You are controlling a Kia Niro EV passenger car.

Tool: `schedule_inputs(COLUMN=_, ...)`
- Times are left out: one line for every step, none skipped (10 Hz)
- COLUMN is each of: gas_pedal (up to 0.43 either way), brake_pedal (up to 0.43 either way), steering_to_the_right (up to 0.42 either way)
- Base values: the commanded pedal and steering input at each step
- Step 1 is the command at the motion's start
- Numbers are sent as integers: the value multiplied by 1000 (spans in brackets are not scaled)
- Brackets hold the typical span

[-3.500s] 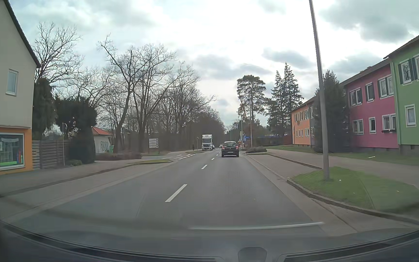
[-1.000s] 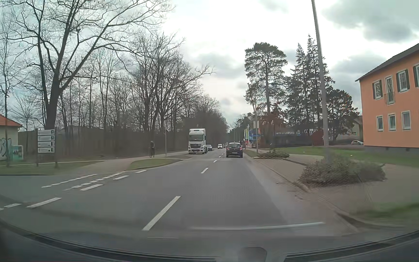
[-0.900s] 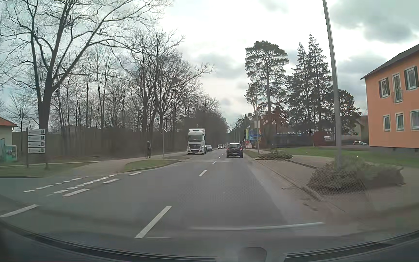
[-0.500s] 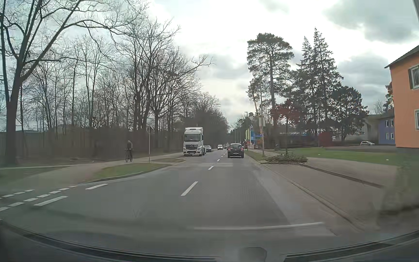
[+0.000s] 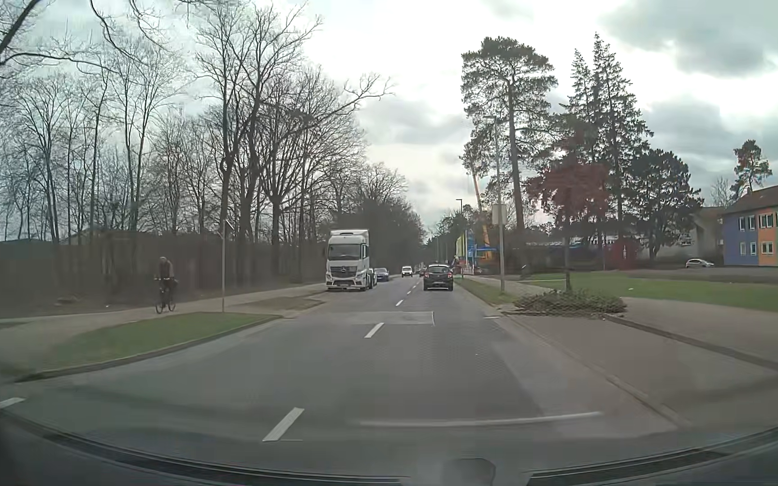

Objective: Follow the waypoints while adhering to traffic rules and regulations

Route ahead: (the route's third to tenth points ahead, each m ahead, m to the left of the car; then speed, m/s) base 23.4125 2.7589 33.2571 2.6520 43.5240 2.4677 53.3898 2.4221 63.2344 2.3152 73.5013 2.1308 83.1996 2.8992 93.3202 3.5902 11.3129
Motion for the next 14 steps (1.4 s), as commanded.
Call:
schedule_inputs(gas_pedal=130, brake_pedal=0, steering_to_the_right=7)
schedule_inputs(gas_pedal=130, brake_pedal=0, steering_to_the_right=7)
schedule_inputs(gas_pedal=138, brake_pedal=0, steering_to_the_right=7)
schedule_inputs(gas_pedal=138, brake_pedal=0, steering_to_the_right=7)
schedule_inputs(gas_pedal=138, brake_pedal=0, steering_to_the_right=6)
schedule_inputs(gas_pedal=138, brake_pedal=0, steering_to_the_right=7)
schedule_inputs(gas_pedal=138, brake_pedal=0, steering_to_the_right=7)
schedule_inputs(gas_pedal=138, brake_pedal=0, steering_to_the_right=7)
schedule_inputs(gas_pedal=138, brake_pedal=0, steering_to_the_right=6)
schedule_inputs(gas_pedal=138, brake_pedal=0, steering_to_the_right=6)
schedule_inputs(gas_pedal=138, brake_pedal=0, steering_to_the_right=5)
schedule_inputs(gas_pedal=138, brake_pedal=0, steering_to_the_right=5)
schedule_inputs(gas_pedal=138, brake_pedal=0, steering_to_the_right=4)
schedule_inputs(gas_pedal=138, brake_pedal=0, steering_to_the_right=2)
